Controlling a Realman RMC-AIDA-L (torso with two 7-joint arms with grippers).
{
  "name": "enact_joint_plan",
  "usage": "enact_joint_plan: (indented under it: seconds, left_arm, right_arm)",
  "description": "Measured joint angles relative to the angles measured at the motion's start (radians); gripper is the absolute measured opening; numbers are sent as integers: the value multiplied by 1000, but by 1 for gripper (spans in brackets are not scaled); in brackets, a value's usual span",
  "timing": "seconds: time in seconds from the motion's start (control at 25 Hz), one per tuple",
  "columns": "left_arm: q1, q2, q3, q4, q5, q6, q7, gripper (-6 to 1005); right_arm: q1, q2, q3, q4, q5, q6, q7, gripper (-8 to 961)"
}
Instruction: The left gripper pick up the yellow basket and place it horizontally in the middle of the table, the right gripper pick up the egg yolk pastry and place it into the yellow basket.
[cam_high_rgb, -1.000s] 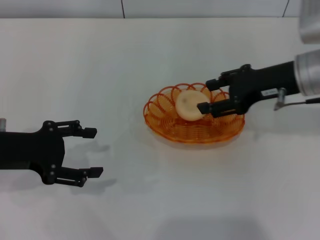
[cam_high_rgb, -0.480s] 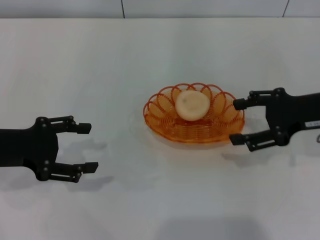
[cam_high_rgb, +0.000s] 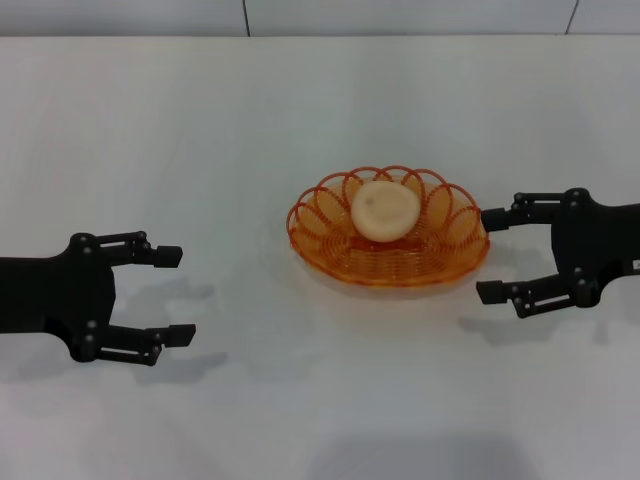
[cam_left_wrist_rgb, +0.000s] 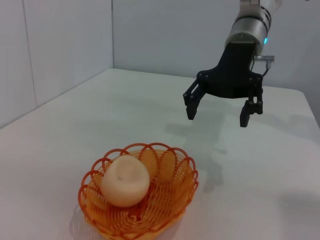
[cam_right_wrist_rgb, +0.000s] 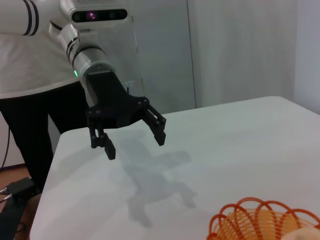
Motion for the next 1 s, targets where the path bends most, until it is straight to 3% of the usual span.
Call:
enact_joint_plan:
  seconds: [1.0]
  left_arm:
    - [-1, 2, 0, 2, 6, -8, 0, 866]
  right_arm:
    - [-11, 6, 6, 10, -2, 8, -10, 857]
